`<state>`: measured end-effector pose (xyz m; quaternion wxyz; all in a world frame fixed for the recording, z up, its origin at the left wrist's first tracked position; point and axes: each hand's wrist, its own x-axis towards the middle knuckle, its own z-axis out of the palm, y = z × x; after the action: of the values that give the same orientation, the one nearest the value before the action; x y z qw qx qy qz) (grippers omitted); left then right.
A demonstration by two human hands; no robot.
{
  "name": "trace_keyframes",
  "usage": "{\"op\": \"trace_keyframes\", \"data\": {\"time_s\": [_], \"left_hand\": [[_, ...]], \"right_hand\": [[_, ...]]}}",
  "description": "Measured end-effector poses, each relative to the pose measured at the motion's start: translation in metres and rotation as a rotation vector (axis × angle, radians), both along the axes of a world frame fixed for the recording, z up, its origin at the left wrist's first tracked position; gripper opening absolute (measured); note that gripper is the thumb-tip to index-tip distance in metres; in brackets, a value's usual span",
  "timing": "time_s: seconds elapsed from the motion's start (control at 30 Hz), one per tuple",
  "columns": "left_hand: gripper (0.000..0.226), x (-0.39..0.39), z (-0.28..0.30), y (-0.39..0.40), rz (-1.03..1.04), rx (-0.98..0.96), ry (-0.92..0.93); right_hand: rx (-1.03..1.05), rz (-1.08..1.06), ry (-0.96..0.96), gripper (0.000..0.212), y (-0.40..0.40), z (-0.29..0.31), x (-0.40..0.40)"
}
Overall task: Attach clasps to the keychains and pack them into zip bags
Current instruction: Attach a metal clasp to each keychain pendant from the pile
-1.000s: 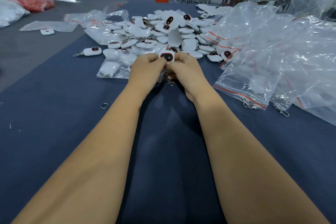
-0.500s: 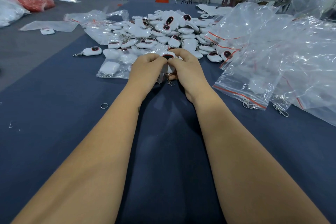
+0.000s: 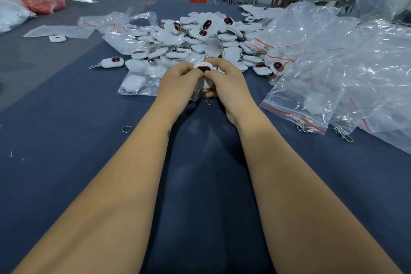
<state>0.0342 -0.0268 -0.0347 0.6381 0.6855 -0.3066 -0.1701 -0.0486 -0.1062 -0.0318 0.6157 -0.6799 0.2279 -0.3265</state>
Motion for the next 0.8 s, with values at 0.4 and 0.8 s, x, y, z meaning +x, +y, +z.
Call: {"op": "trace_keyframes", "data": {"time_s": [0.4, 0.8], "left_hand": [[0.017, -0.002, -0.003, -0.001, 0.059, -0.012, -0.117], [0.030, 0.001, -0.004, 0.000, 0.156, 0.112, -0.203]], "right_hand": [[0.046, -0.003, -0.028, 0.021, 0.000, 0.000, 0.002], [0.531, 0.053, -0.483, 0.014, -0.009, 0.007, -0.003]]}}
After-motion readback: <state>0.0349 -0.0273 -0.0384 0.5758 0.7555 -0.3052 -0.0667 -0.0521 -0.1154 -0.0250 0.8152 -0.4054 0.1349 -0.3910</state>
